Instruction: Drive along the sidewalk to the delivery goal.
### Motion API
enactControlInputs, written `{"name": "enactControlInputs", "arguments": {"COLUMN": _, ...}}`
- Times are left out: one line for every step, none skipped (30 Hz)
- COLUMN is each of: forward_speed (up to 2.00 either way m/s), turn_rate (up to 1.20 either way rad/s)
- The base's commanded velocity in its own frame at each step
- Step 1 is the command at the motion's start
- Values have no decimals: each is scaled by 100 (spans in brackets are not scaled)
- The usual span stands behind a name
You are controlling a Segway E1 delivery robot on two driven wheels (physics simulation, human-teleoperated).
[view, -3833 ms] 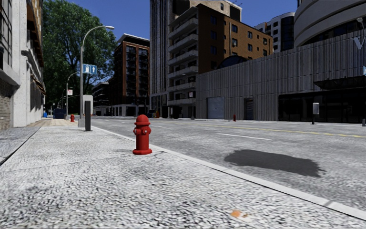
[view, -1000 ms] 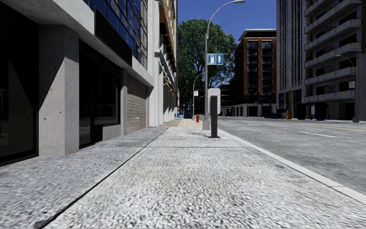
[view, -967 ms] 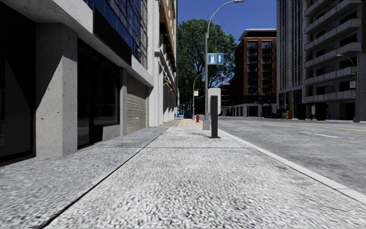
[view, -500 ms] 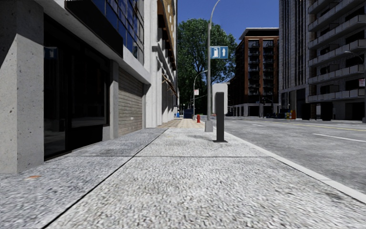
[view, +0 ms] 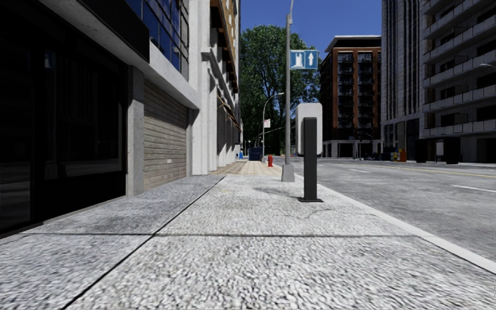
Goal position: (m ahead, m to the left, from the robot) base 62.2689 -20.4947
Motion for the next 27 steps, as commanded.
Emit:
{"name": "enactControlInputs", "arguments": {"forward_speed": 200, "turn_rate": 0}}
{"name": "enactControlInputs", "arguments": {"forward_speed": 200, "turn_rate": 0}}
{"name": "enactControlInputs", "arguments": {"forward_speed": 200, "turn_rate": 0}}
{"name": "enactControlInputs", "arguments": {"forward_speed": 200, "turn_rate": 0}}
{"name": "enactControlInputs", "arguments": {"forward_speed": 200, "turn_rate": 0}}
{"name": "enactControlInputs", "arguments": {"forward_speed": 200, "turn_rate": 0}}
{"name": "enactControlInputs", "arguments": {"forward_speed": 200, "turn_rate": 0}}
{"name": "enactControlInputs", "arguments": {"forward_speed": 200, "turn_rate": 0}}
{"name": "enactControlInputs", "arguments": {"forward_speed": 200, "turn_rate": 0}}
{"name": "enactControlInputs", "arguments": {"forward_speed": 200, "turn_rate": 0}}
{"name": "enactControlInputs", "arguments": {"forward_speed": 200, "turn_rate": 0}}
{"name": "enactControlInputs", "arguments": {"forward_speed": 200, "turn_rate": 0}}
{"name": "enactControlInputs", "arguments": {"forward_speed": 200, "turn_rate": 0}}
{"name": "enactControlInputs", "arguments": {"forward_speed": 200, "turn_rate": 0}}
{"name": "enactControlInputs", "arguments": {"forward_speed": 200, "turn_rate": 0}}
{"name": "enactControlInputs", "arguments": {"forward_speed": 200, "turn_rate": 0}}
{"name": "enactControlInputs", "arguments": {"forward_speed": 200, "turn_rate": 0}}
{"name": "enactControlInputs", "arguments": {"forward_speed": 200, "turn_rate": 0}}
{"name": "enactControlInputs", "arguments": {"forward_speed": 200, "turn_rate": 0}}
{"name": "enactControlInputs", "arguments": {"forward_speed": 200, "turn_rate": 0}}
{"name": "enactControlInputs", "arguments": {"forward_speed": 200, "turn_rate": 0}}
{"name": "enactControlInputs", "arguments": {"forward_speed": 200, "turn_rate": 0}}
{"name": "enactControlInputs", "arguments": {"forward_speed": 200, "turn_rate": 0}}
{"name": "enactControlInputs", "arguments": {"forward_speed": 200, "turn_rate": 0}}
{"name": "enactControlInputs", "arguments": {"forward_speed": 200, "turn_rate": 0}}
{"name": "enactControlInputs", "arguments": {"forward_speed": 200, "turn_rate": 0}}
{"name": "enactControlInputs", "arguments": {"forward_speed": 200, "turn_rate": 0}}
